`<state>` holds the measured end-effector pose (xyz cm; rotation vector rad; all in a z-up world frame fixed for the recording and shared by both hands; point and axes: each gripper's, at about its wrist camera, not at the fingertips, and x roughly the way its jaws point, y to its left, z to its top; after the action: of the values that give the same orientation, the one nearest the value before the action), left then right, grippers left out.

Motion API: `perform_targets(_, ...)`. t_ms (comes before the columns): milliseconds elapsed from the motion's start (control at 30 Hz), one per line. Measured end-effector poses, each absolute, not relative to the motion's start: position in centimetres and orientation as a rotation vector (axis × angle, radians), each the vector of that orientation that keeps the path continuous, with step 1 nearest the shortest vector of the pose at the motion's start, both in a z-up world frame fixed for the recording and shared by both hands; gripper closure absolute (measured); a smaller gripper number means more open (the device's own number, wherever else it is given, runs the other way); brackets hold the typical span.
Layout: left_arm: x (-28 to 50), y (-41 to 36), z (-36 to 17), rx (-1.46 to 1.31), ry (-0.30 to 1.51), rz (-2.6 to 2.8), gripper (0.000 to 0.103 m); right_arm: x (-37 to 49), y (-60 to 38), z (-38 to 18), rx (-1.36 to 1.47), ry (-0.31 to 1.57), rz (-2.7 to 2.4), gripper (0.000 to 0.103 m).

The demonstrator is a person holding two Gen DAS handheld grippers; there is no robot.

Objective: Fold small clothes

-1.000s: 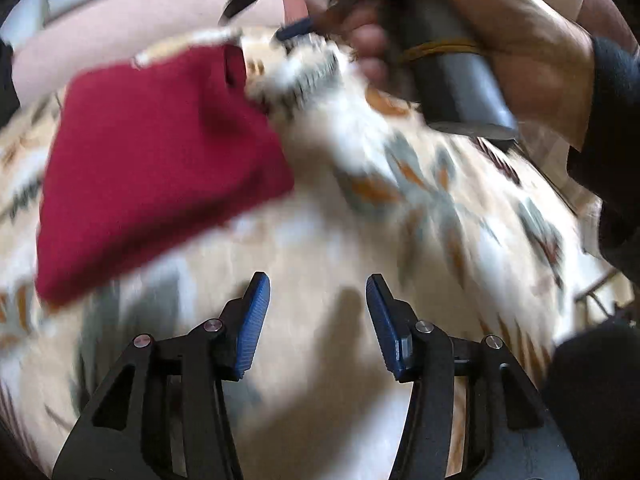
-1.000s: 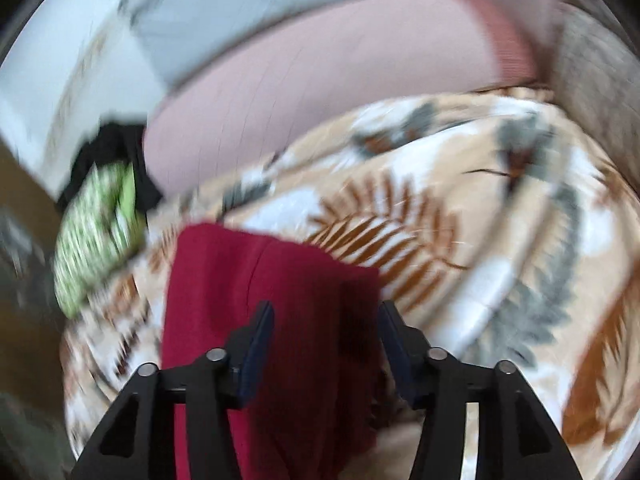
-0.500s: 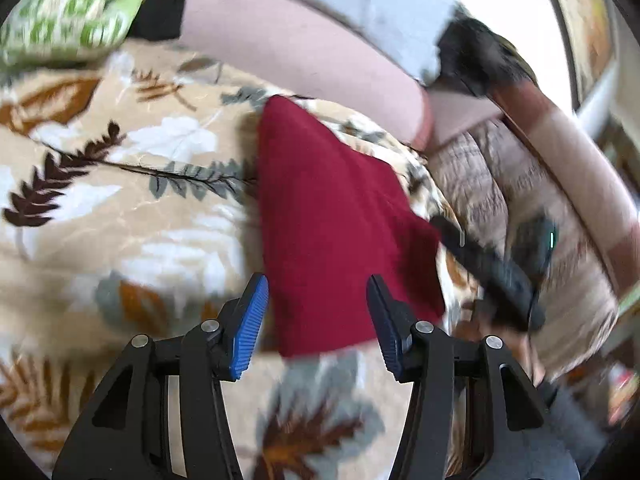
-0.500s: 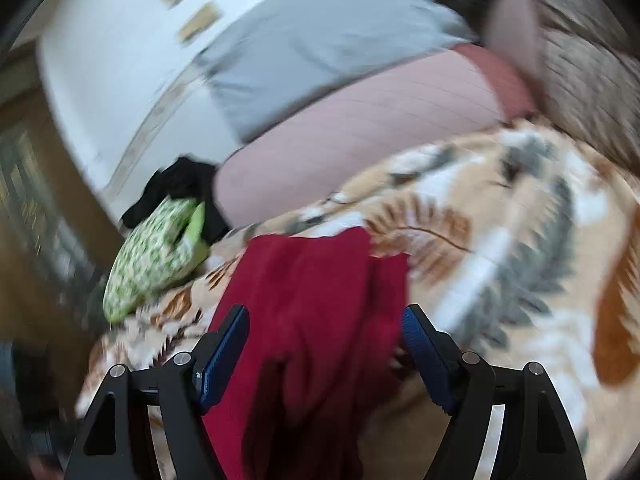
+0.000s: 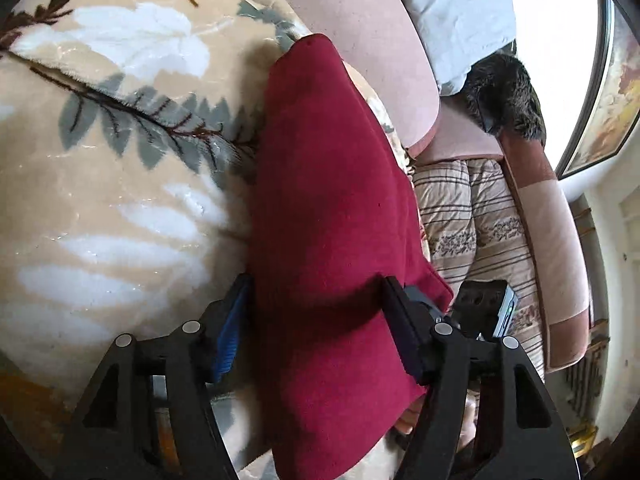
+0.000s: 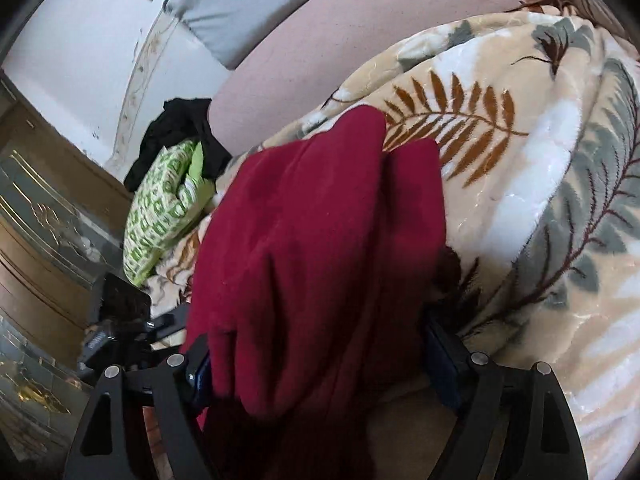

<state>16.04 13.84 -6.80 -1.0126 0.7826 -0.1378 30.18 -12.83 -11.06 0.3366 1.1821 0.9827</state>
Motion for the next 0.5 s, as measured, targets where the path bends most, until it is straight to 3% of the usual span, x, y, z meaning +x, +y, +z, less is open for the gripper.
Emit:
perform_targets(67,15.7,13.6,-6.4,-1.014,0.774,-0.105,0.051,30.2,-12.8,-11.4,0.358,1.189,0.965,0.022)
perform_targets(100,15.7,13.4,-6.3,-1.01,0.769,-0.095,0.057,30.3,-12.7,-11.4,0.366,1.188,0.957,0.029)
perform_targets(133,15.5,13.3,-5.9,-1.008,0.759,-0.084,0.059,30.3,-12.8,-11.4,0.382,1.187,0.956,0.046)
perform_targets(233,13.5,13.2,-3.5,-1.006,0.719,-0.068,0.061,30.1,-12.7,-10.4,0.458,1.196,1.004,0.057)
perform_targets(367,8.8,14.0,-0.9,-0.958,0.701,-0.035,0.061,28.0,-11.3,-7.9,0.536,1.175,1.137,0.059)
perform_targets(500,6.7,15.7,-3.1,-0.954,0.786,0.046,0.058,24.3,-8.9,-6.7,0.486,1.181,1.181,0.059)
